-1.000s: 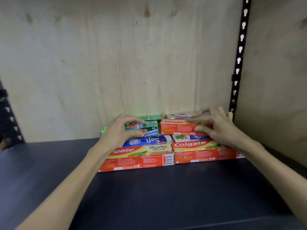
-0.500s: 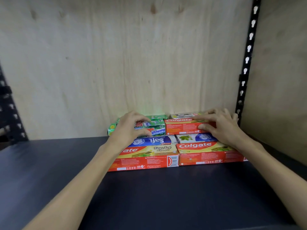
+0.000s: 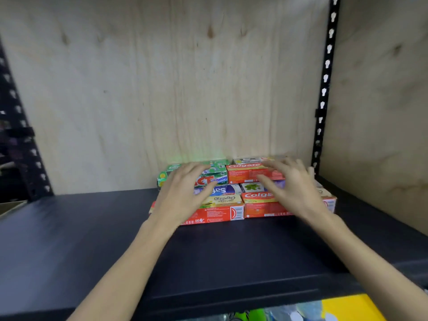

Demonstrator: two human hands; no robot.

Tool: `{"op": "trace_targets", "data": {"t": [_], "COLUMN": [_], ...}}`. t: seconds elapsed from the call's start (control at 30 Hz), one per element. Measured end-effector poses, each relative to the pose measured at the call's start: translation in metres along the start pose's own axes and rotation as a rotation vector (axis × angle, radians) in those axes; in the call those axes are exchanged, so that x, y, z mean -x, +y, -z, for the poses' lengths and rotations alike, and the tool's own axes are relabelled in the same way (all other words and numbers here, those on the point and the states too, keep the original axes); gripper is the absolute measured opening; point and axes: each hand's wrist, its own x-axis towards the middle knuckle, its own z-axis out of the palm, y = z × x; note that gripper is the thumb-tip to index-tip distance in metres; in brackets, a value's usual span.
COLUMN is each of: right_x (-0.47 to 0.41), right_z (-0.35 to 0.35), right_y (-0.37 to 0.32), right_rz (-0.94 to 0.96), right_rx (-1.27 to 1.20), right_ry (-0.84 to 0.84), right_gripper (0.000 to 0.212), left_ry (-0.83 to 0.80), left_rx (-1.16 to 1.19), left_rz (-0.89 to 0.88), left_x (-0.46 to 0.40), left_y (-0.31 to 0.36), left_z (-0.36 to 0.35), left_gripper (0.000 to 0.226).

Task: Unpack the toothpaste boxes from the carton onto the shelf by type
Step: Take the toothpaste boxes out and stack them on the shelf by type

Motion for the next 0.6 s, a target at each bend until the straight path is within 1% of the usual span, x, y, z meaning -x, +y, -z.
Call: {"op": "trace_targets", "data": {"t": [0.07,0.13,0.23,0.33,0.4,0.5,0.6], "right_x": [0.024,0.047,0.075,0.103,0.123,0.164,0.221], "right_z": [0.004,0.011,0.025,0.044,0.056,0.063,0.052], "right_y": [-0.016,-0.030,-0.051,-0.079,-0.096,-0.111,-0.119], "right_rz": [-0.030,-0.049,-0.063,-0.064,0.003,0.041,-0.002], "right_rx": [-0.064,-0.130,-0.170,-0.284,-0.323,-0.341,-0.377], "right_ry": [0.005,-0.019,-0.023,0.022,0.066,0.131,0.098], "right_gripper": [0.049,0.052,0.052,0.048,0.040,0.035,0.040], "left_ry": [0.054,0.060,0.032,0.036,0.074,0.143,0.281], "left_rx": [-0.018,0.021,0.090,0.124,0.193,0.151,0.181], "left_rz": [-0.051,-0.014,0.059,0.058,0.036,-0.006,0.076], "left_x": [0.014,0.032,0.064,0.095,0.115,0.160,0.222], "left_y": [0.001,0.006,0.026,0.056,0.073,0.089,0.099], "left_z": [0.008,0.016,0.028,0.045,0.055,0.059,0.050], "left_gripper": [0.038,0.043,0.054,0.058,0.055,0.055,0.051]}}
